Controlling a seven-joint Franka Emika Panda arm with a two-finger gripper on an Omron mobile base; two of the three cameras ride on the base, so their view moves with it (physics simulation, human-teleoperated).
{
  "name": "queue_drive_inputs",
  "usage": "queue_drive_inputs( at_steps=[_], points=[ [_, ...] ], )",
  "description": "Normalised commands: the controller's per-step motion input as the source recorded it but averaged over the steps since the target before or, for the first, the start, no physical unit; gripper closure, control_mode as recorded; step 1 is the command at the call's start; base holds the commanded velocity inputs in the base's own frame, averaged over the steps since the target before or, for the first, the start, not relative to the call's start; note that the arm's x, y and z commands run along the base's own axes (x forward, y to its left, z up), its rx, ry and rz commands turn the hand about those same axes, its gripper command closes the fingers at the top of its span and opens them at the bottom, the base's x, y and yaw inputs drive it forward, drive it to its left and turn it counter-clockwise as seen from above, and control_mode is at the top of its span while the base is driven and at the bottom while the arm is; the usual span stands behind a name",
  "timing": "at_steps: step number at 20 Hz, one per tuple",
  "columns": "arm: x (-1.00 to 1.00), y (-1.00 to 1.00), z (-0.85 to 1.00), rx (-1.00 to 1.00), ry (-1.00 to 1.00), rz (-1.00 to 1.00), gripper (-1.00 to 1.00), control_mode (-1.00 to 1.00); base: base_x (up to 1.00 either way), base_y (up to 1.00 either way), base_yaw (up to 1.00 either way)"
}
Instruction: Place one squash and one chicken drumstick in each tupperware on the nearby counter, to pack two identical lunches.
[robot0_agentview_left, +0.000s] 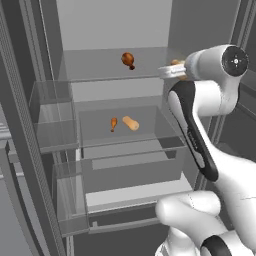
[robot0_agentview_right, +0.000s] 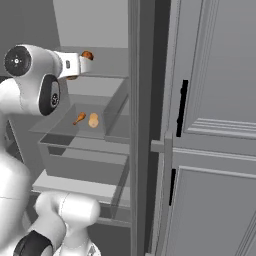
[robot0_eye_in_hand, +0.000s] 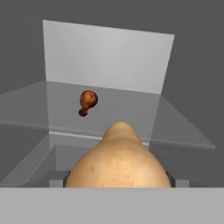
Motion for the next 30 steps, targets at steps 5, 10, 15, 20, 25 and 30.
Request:
queue_drive_inputs(
  at_steps=[5, 10, 15, 20, 25, 30],
  points=[
    [-0.84, 0.15, -0.33, 0.01, 0.31, 0.0, 1.0, -1.0, 0.0, 0.0, 0.0],
    [-0.31, 0.04, -0.26, -0.01, 0.49, 0.01, 1.0, -1.0, 0.0, 0.0, 0.0],
    [-0.37, 0.02, -0.23, 0.0, 0.23, 0.05, 1.0, -1.0, 0.0, 0.0, 0.0],
    [-0.48, 0.14, -0.32, 0.0, 0.25, 0.02, 1.0, -1.0, 0.0, 0.0, 0.0],
    [-0.32, 0.02, -0.14, 0.0, 0.04, 0.01, 1.0, 1.0, -0.55, 0.02, 0.01],
    [0.0, 0.0, 0.0, 0.0, 0.0, 0.0, 1.0, 1.0, -1.0, 0.32, 0.04]
  ],
)
